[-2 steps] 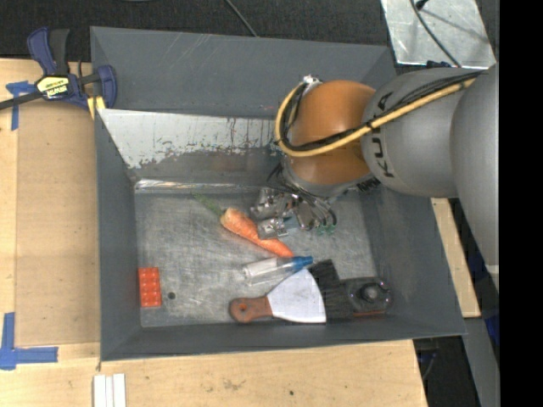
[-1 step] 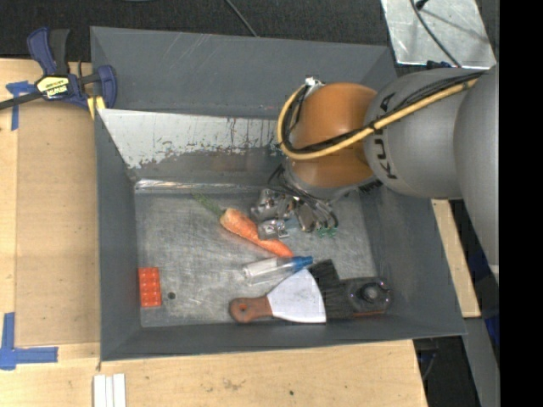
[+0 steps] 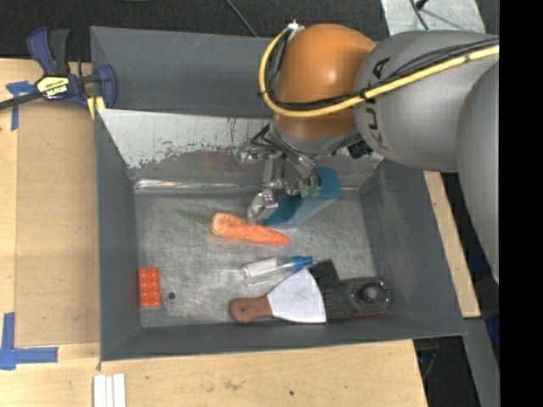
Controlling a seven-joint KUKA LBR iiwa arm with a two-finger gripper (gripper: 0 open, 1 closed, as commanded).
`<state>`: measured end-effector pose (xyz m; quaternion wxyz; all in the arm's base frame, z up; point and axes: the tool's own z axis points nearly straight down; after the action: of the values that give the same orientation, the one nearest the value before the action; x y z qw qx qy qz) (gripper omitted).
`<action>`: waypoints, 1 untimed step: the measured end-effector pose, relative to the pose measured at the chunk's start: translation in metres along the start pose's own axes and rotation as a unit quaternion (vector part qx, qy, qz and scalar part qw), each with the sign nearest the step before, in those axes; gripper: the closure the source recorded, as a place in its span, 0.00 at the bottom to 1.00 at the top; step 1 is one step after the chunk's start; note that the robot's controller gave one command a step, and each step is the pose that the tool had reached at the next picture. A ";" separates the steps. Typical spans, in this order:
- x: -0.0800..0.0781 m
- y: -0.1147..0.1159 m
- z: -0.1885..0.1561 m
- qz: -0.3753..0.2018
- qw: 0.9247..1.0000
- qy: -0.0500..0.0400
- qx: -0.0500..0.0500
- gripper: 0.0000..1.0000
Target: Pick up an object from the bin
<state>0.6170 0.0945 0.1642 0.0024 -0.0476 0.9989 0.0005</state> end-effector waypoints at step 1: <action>0.001 0.000 0.001 0.000 1.000 0.001 0.000 0.00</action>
Offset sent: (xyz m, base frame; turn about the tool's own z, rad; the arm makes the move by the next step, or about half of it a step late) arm -0.0042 0.0097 -0.0942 0.0143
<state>0.6163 0.0940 0.1630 0.0011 -0.0472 0.9989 0.0003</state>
